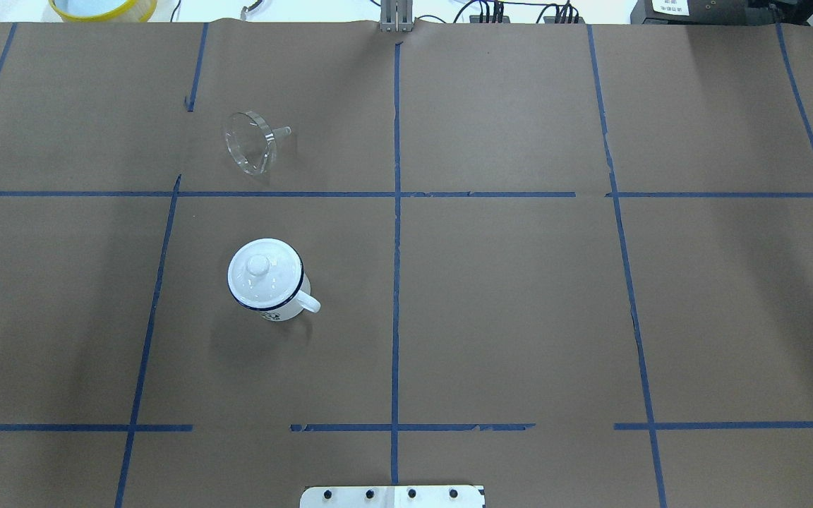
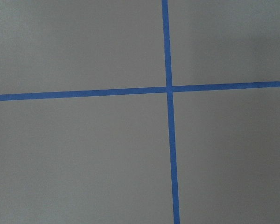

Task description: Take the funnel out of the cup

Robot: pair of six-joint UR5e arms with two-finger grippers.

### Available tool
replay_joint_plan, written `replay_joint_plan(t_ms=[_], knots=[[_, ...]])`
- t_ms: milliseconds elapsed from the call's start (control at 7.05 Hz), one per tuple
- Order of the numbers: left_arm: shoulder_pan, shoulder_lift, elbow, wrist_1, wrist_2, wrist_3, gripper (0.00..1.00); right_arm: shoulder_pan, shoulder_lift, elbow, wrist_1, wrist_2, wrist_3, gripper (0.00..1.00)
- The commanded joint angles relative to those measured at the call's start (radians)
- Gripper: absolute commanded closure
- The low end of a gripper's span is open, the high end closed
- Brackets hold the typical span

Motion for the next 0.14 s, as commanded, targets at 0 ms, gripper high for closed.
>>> replay_joint_plan(t_ms=[0], knots=[[-0.001, -0.007, 0.004, 0.015, 0.003, 0.0, 0.0, 0.0, 0.0, 0.0, 0.0, 0.0, 0.001, 0.0]])
